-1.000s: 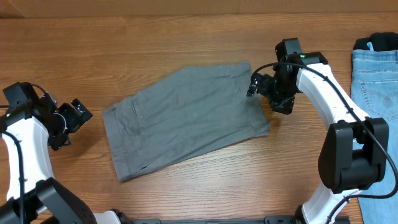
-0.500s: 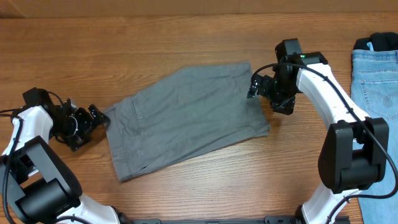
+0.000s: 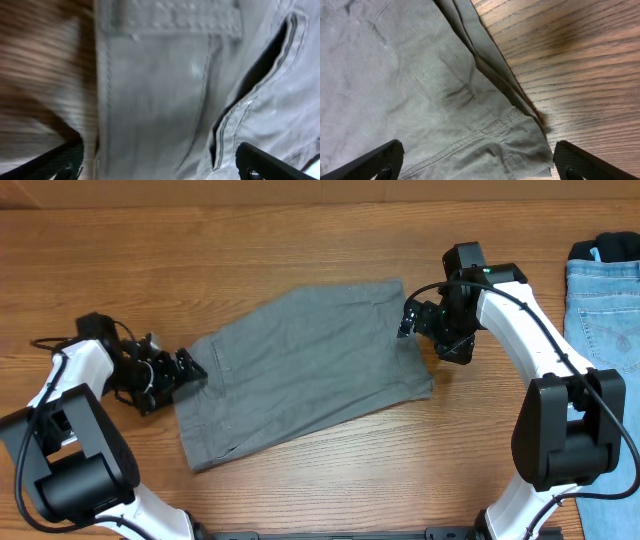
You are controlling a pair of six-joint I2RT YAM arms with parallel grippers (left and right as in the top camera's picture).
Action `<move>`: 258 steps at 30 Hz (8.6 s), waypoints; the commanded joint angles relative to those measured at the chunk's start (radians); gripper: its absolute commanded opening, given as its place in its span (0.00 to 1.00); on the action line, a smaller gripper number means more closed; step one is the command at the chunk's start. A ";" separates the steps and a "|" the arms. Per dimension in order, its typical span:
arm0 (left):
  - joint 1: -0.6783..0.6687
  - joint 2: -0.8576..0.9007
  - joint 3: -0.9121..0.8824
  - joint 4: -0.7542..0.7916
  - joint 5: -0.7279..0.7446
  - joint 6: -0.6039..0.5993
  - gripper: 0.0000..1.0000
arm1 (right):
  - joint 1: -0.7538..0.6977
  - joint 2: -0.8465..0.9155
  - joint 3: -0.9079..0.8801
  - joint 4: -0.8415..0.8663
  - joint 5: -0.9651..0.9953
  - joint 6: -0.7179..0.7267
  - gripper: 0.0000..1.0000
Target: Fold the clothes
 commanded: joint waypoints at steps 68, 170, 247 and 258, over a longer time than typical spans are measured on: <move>-0.594 0.127 0.857 -0.398 -0.463 -0.229 0.04 | 0.000 -0.022 0.020 0.075 0.007 -0.008 1.00; -0.339 0.202 0.933 -0.453 -0.266 -0.269 1.00 | 0.246 0.244 0.692 -0.232 0.071 -0.190 0.85; -0.747 0.206 0.743 -0.299 0.035 0.023 0.04 | 0.041 0.178 0.422 -0.133 -0.060 -0.183 0.11; -0.918 0.207 0.528 -0.063 0.169 -0.053 0.04 | 0.027 0.183 0.191 0.058 -0.081 -0.140 0.07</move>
